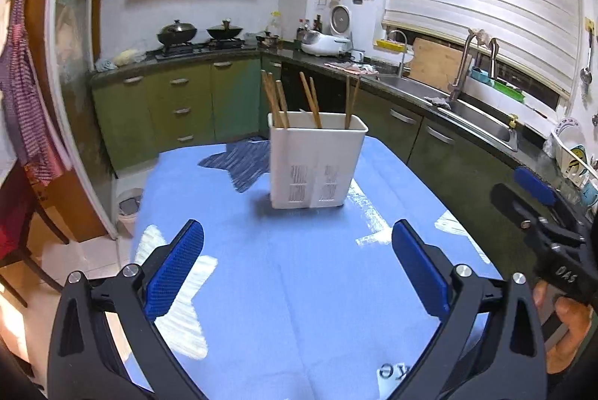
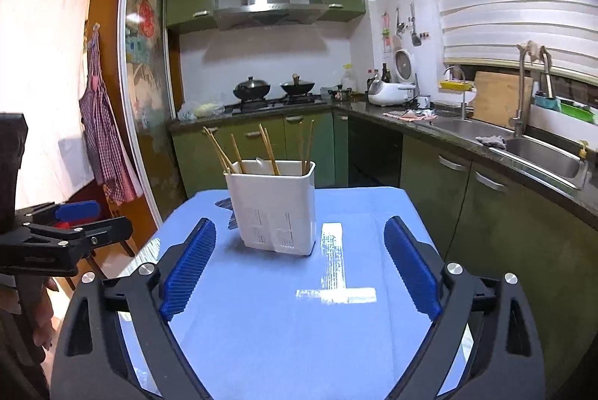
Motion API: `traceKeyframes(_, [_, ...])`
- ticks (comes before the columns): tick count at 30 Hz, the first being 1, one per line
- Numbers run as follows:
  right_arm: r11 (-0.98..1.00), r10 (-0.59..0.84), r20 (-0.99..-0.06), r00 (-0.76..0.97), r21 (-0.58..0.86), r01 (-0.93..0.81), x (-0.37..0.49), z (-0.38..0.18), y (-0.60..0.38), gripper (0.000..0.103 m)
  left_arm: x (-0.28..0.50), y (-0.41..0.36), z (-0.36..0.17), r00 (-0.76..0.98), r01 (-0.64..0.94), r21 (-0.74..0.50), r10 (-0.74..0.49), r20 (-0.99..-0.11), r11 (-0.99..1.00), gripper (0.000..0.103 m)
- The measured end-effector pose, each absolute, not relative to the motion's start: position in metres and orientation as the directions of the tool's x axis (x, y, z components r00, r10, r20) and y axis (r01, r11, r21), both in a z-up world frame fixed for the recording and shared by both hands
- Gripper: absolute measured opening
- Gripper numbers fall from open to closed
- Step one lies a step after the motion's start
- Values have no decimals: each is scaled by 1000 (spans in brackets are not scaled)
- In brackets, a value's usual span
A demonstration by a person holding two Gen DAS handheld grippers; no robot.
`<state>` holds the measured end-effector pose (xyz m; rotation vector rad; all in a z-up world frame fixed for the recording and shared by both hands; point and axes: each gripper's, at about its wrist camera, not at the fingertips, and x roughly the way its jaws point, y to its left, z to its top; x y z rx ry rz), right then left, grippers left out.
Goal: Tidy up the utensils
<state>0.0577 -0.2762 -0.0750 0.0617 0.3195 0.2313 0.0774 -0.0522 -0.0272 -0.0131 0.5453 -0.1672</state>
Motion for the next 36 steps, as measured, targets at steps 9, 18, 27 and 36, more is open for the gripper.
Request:
traceKeyframes(9, [984, 178, -253, 951, 39, -174, -24, -58, -272, 98, 23, -41, -12, 879, 125, -49, -133, -458, 991, 96])
traceKeyframes(18, [988, 153, -254, 955, 16, -154, -49, -59, -267, 98, -2, -39, -15, 878, 107, -42, -114, -465, 993, 96])
traceKeyframes(27, [987, 156, -276, 948, 14, -158, -36, -61, -263, 98, -10, -38, -14, 880, 104, -31, -107, -462, 994, 96])
traceKeyframes(36, [987, 158, -279, 947, 12, -161, -33, -64, -260, 98, -14, -37, -13, 882, 97, -38, -104, -460, 995, 96])
